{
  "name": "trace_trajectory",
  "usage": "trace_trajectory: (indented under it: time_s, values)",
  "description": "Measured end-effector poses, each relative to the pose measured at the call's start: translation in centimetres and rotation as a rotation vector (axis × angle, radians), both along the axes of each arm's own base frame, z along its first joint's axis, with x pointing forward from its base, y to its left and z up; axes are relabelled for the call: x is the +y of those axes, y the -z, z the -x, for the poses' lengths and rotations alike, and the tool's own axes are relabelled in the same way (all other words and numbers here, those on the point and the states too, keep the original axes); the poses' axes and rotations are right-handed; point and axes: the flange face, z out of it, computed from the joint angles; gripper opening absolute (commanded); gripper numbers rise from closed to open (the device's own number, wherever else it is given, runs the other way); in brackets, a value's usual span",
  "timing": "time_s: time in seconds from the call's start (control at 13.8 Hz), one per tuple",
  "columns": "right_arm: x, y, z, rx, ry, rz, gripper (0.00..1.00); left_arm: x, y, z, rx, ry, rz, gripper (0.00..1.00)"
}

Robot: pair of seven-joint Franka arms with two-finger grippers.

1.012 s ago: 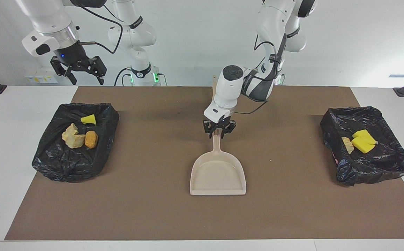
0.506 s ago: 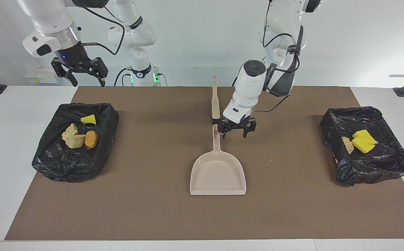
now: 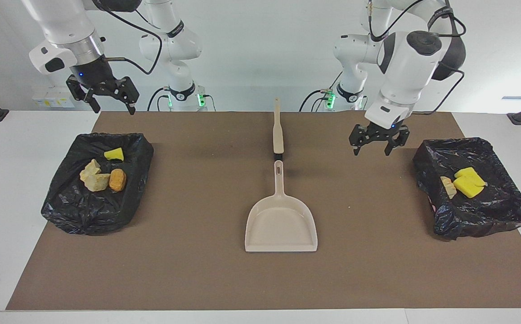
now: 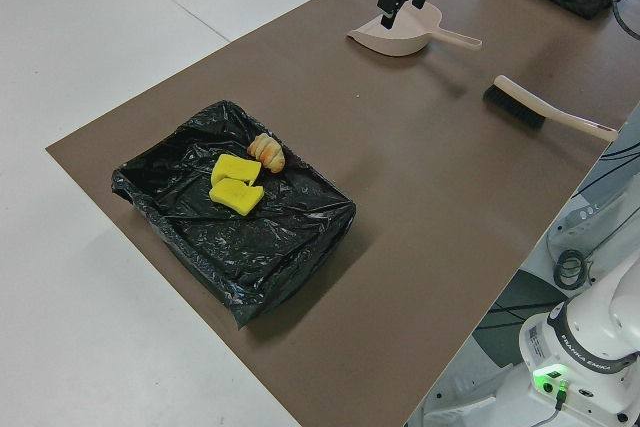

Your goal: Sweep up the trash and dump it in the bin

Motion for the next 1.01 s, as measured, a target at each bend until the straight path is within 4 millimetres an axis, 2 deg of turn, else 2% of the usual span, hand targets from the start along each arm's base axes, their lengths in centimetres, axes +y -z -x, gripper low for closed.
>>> trace_trajectory:
  time_s: [0.07, 0.22, 0.43, 0.58, 0.72, 0.87, 1.01]
  values:
    - [0.0, 0.0, 0.0, 0.0, 0.001, 0.0, 1.0, 1.8, -0.3, 0.0, 0.013, 0.017, -0.007, 1.0]
    - [-0.3, 0.0, 0.0, 0.001, 0.007, 0.0, 1.0, 4.1, -0.2, -0.1, 0.031, 0.045, -0.015, 1.0]
    - [-0.4, 0.0, 0.0, 0.0, 0.008, 0.0, 1.0, 6.0, -0.9, 0.1, 0.05, 0.036, -0.018, 1.0]
    - [-0.4, 0.0, 0.0, 0.0, 0.008, 0.0, 1.0, 7.1, -3.1, 0.8, 0.077, 0.017, -0.021, 1.0]
    - [-0.4, 0.0, 0.0, 0.001, 0.008, 0.0, 1.0, 8.1, -6.1, 1.8, 0.103, -0.001, -0.024, 1.0]
    - [-0.4, 0.0, 0.0, 0.001, 0.008, 0.0, 1.0, 8.6, -9.1, 3.3, 0.132, -0.009, -0.027, 1.0]
    - [-0.4, 0.0, 0.0, 0.001, 0.008, 0.0, 1.0, 8.6, -11.1, 4.7, 0.128, -0.01, -0.029, 1.0]
